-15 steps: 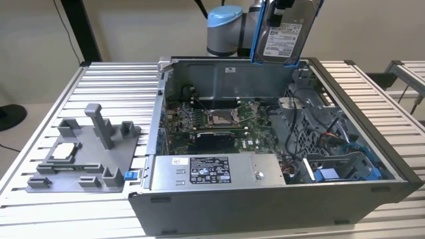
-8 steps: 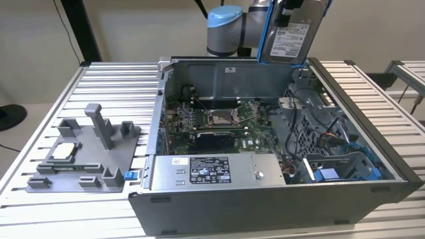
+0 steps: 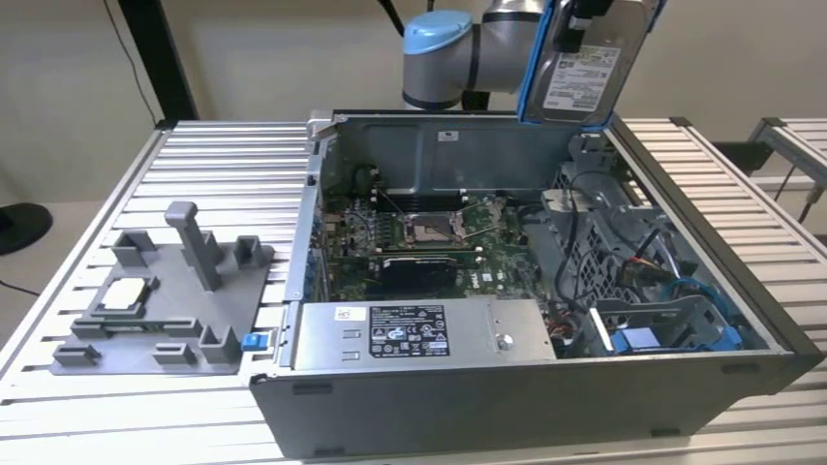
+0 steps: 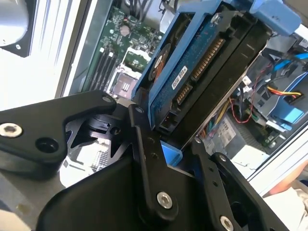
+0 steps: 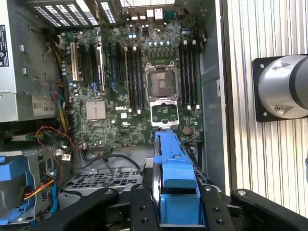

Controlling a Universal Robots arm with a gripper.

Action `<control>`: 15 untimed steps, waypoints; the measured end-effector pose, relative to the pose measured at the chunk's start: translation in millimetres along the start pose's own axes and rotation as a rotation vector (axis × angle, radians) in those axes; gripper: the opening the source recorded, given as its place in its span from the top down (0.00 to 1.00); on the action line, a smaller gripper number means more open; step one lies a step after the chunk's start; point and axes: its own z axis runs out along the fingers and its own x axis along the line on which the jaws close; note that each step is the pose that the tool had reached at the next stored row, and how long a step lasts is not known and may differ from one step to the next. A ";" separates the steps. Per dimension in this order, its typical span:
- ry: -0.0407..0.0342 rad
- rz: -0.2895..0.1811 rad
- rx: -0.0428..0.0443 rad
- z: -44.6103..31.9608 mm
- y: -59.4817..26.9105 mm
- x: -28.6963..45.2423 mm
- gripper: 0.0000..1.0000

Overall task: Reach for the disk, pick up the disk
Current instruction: 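Pick up the disk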

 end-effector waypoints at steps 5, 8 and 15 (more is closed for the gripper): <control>0.0000 0.000 0.0015 0.1 -5.1 -0.6 1.00; -0.0006 0.000 0.0067 0.6 -5.2 -0.5 1.00; -0.0007 0.000 0.0068 0.6 -5.7 -0.5 1.00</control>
